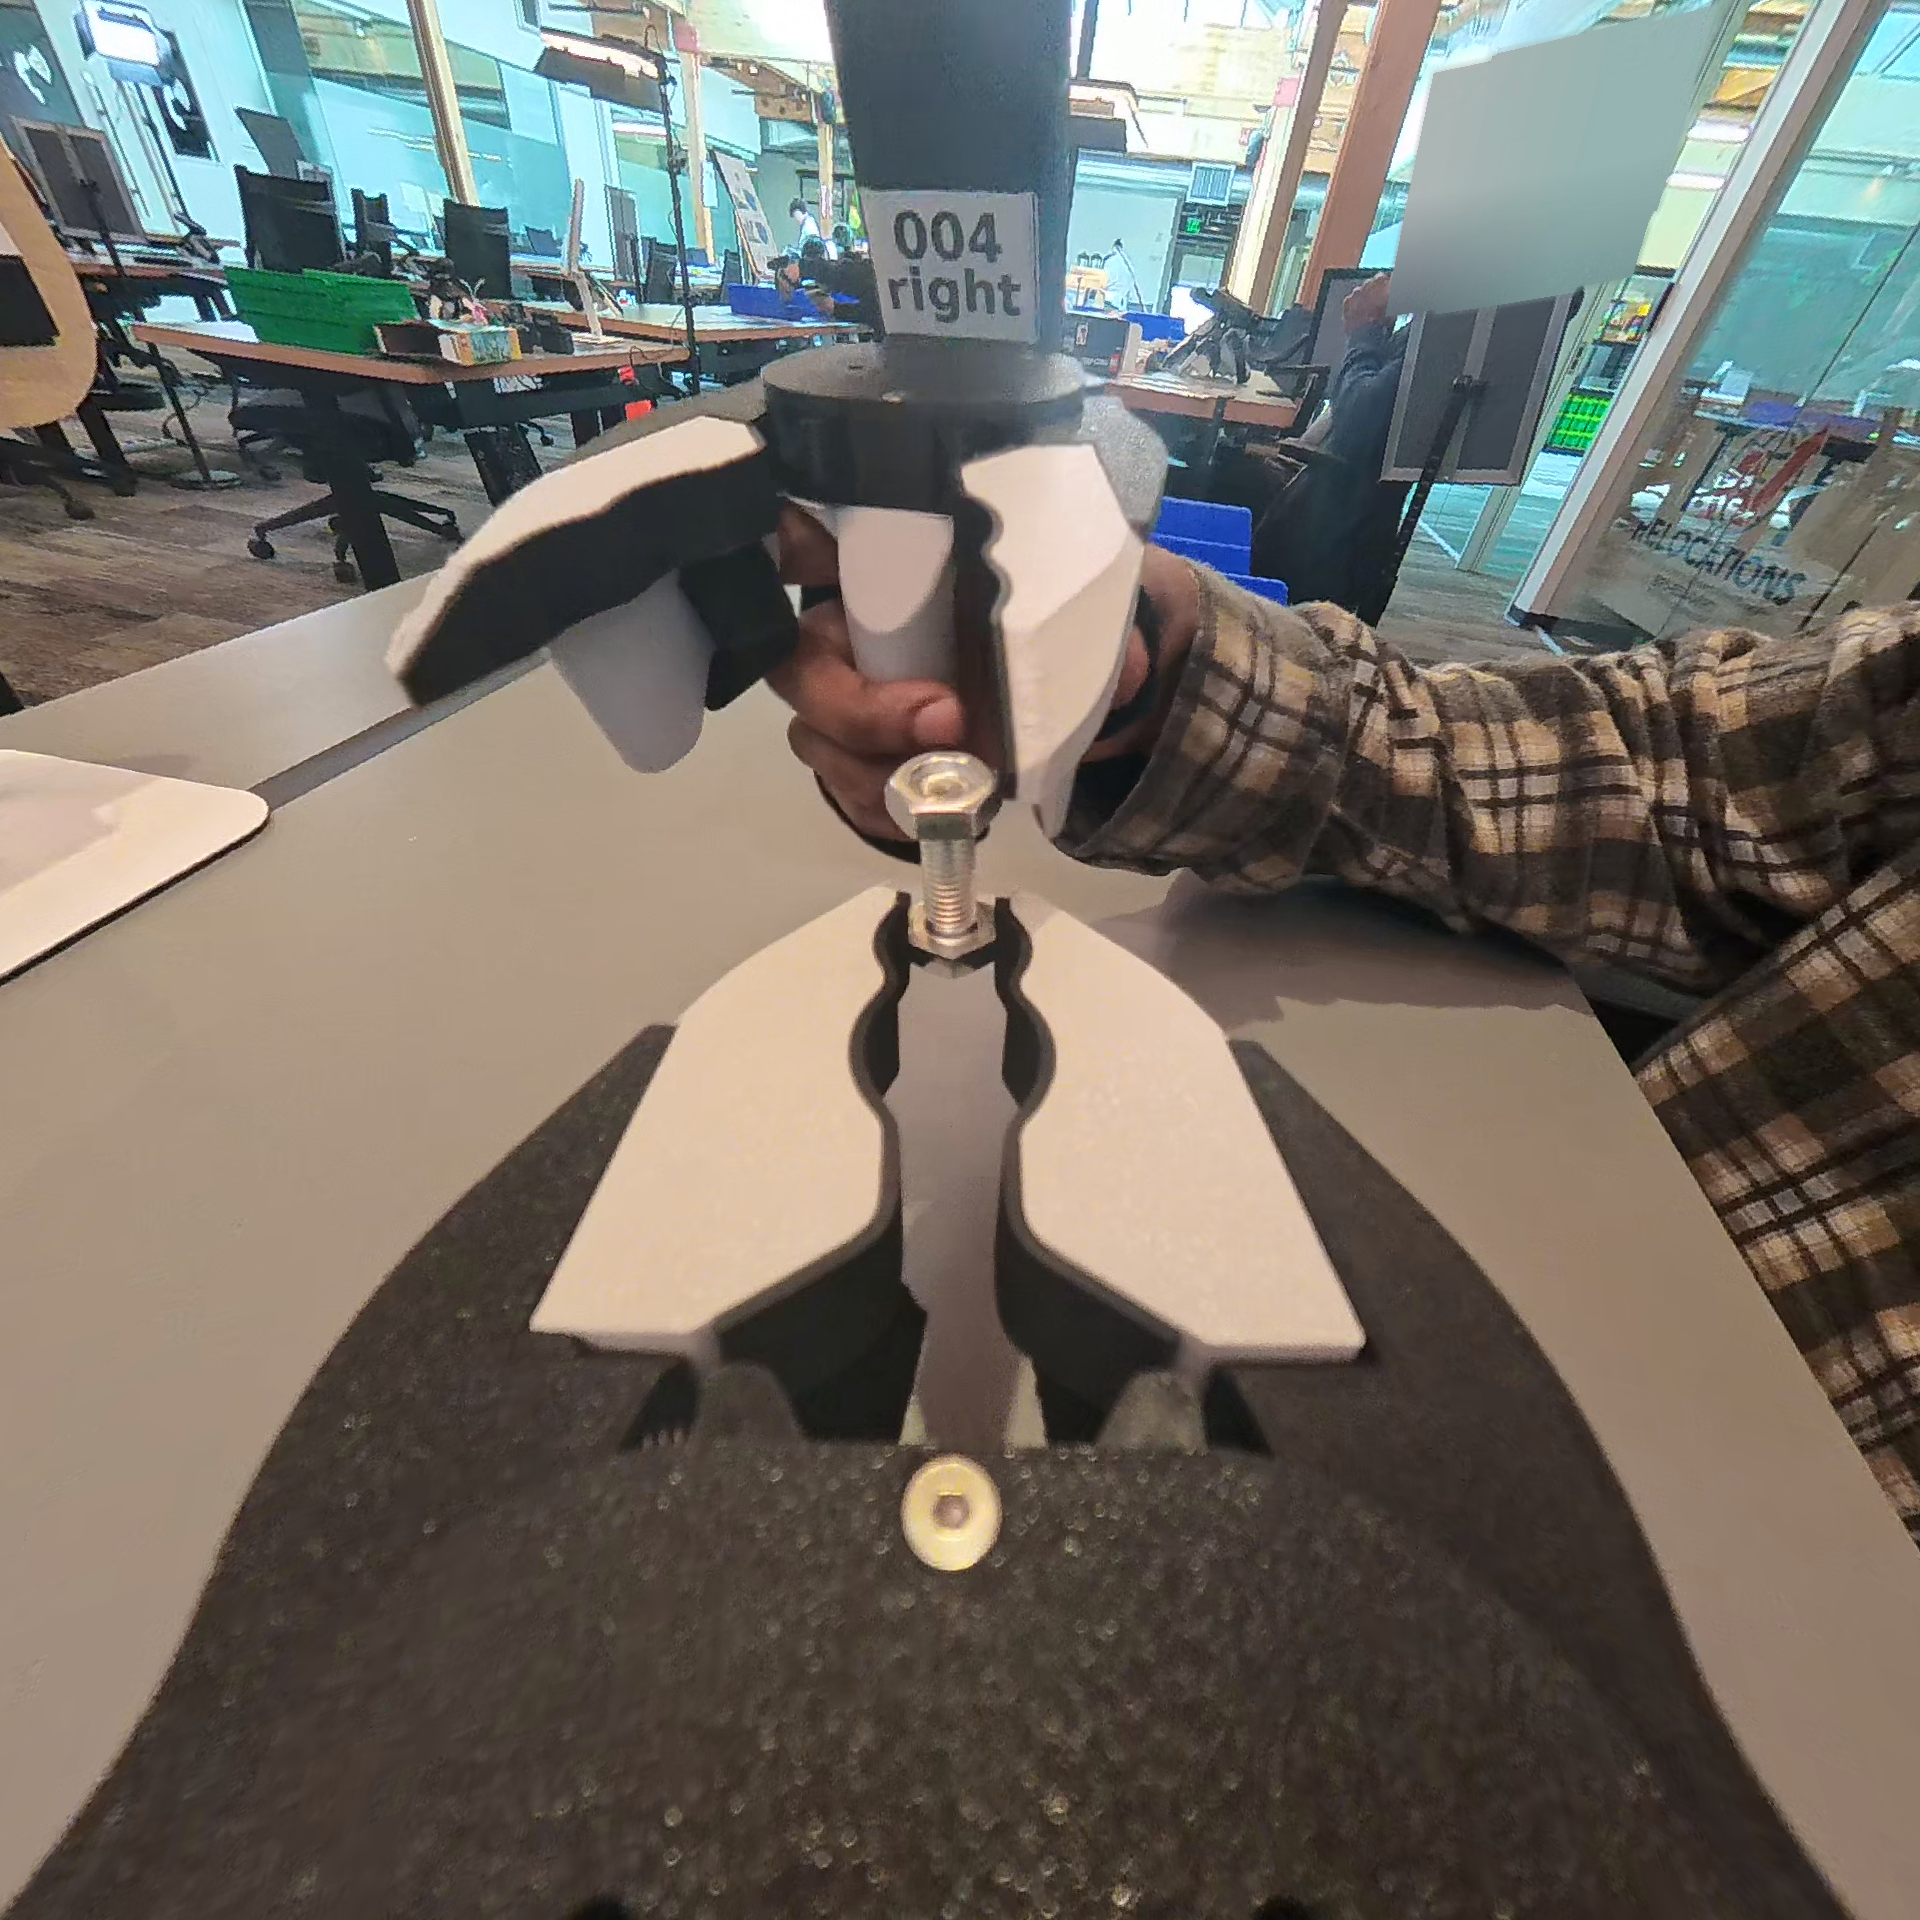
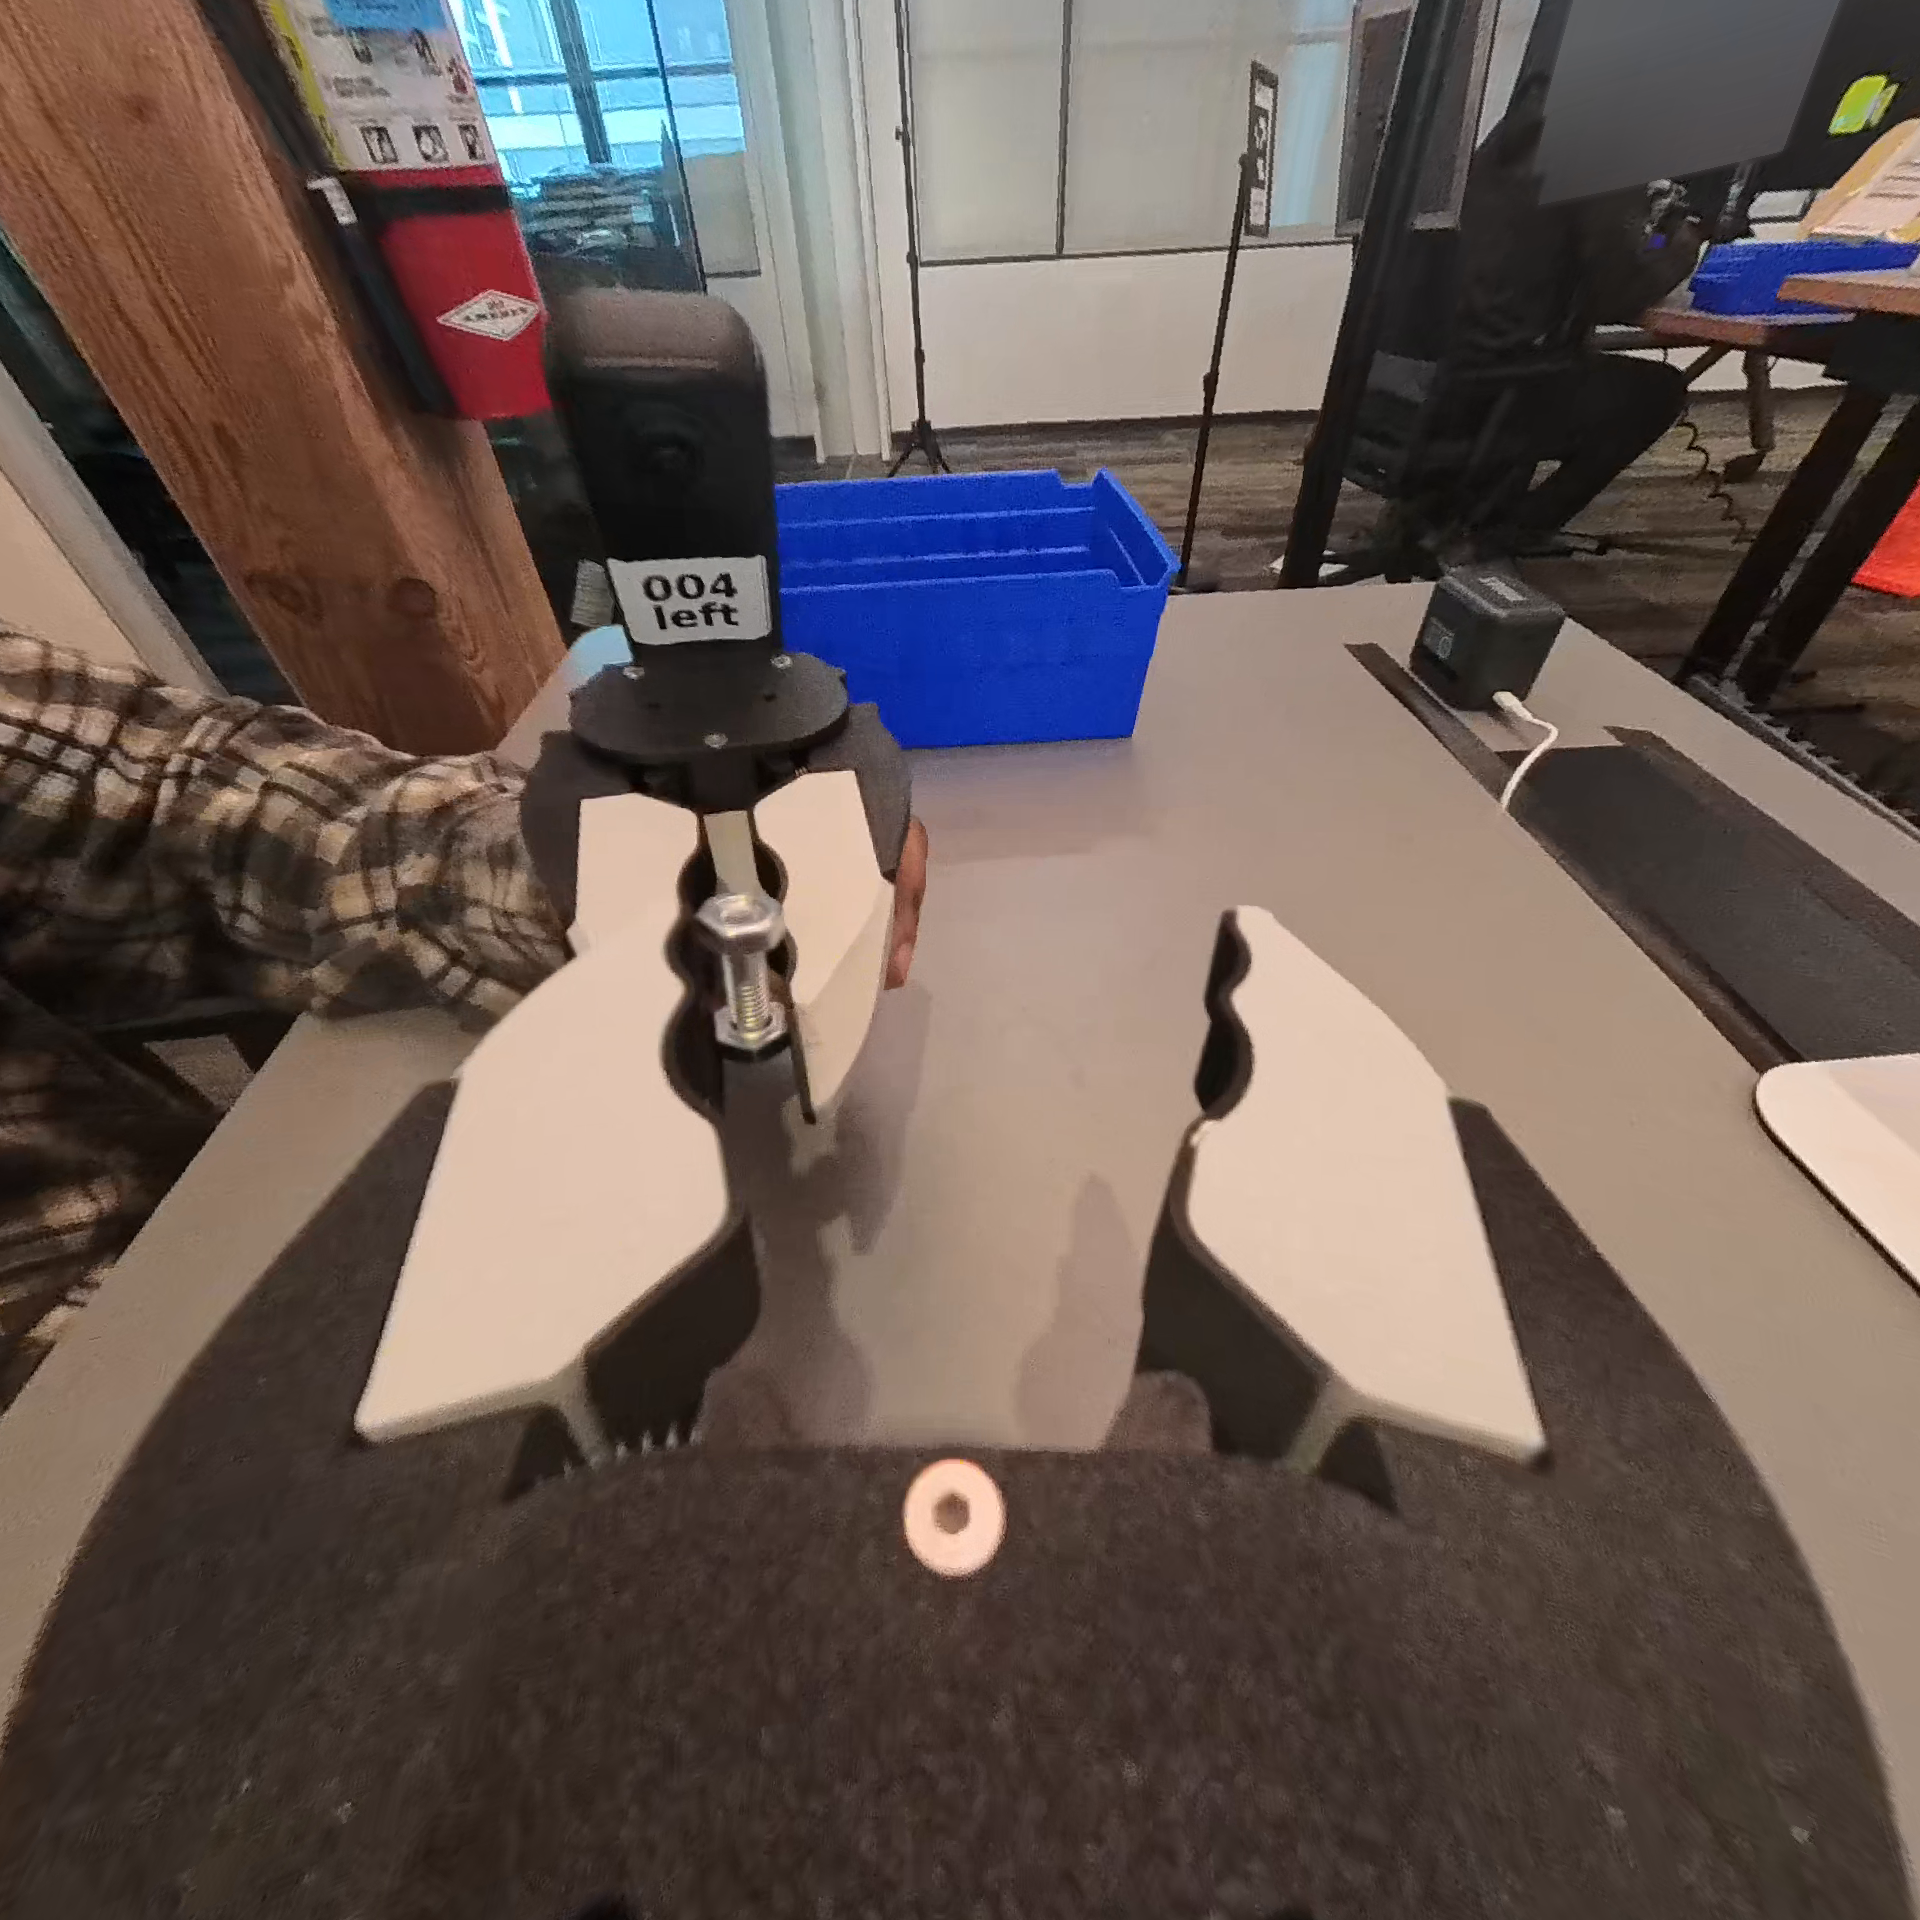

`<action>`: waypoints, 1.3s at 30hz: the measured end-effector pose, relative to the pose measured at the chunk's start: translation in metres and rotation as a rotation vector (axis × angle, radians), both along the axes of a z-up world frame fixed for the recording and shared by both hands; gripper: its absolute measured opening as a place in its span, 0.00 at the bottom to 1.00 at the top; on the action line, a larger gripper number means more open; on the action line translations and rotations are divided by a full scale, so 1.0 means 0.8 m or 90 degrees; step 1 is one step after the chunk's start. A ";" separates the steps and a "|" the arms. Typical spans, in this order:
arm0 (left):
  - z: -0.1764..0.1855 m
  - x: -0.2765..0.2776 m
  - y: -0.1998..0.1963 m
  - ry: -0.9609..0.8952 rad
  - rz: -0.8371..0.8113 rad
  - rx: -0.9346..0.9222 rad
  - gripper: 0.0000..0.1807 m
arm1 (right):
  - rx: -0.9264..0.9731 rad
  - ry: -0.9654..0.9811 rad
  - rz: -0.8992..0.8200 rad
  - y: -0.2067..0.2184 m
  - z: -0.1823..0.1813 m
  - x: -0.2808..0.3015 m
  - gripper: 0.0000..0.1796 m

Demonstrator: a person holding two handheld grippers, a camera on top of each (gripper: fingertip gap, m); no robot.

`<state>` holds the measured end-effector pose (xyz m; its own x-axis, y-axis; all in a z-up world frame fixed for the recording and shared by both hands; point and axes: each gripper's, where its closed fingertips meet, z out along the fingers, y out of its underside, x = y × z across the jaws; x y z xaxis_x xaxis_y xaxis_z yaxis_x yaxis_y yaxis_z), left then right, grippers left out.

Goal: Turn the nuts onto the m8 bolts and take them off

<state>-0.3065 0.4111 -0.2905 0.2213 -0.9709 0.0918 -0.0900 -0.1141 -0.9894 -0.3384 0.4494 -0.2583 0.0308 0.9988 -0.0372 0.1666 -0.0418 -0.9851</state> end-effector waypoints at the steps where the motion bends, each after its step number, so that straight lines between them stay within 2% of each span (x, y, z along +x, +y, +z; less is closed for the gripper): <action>1: 0.000 -0.001 0.001 0.001 0.003 0.001 0.08 | -0.005 0.004 -0.006 0.004 0.001 0.004 0.51; 8: 0.000 0.001 -0.001 -0.001 -0.003 0.000 0.08 | -0.005 0.015 0.010 -0.005 0.007 0.001 0.50; 13: 0.004 -0.001 0.000 -0.007 -0.001 0.002 0.08 | -0.013 0.018 -0.021 0.010 0.006 0.014 0.49; 17: 0.002 0.000 -0.001 -0.004 -0.001 0.002 0.08 | -0.005 0.020 0.007 -0.004 0.010 0.004 0.50; 22: 0.005 -0.002 0.000 -0.007 0.001 0.005 0.08 | -0.004 0.003 -0.031 0.013 0.001 0.014 0.49; 26: 0.002 0.000 -0.001 -0.002 -0.002 0.002 0.08 | -0.011 0.024 0.011 -0.005 0.010 0.004 0.50; 29: 0.002 0.000 -0.001 0.000 0.000 0.005 0.08 | 0.010 -0.011 -0.006 0.001 0.000 0.003 0.51; 32: 0.004 -0.002 0.000 -0.008 -0.002 0.001 0.08 | -0.012 0.008 -0.022 0.010 0.004 0.013 0.49; 35: 0.000 0.001 -0.001 0.000 -0.004 0.000 0.08 | -0.011 0.029 0.005 -0.003 0.014 0.007 0.49; 39: 0.000 0.001 -0.002 0.005 -0.003 0.005 0.08 | 0.006 -0.004 -0.003 -0.002 0.003 0.001 0.51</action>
<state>-0.3053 0.4098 -0.2907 0.2178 -0.9725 0.0831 -0.0980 -0.1065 -0.9895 -0.3374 0.4478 -0.2556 0.0351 0.9990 -0.0281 0.1726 -0.0338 -0.9844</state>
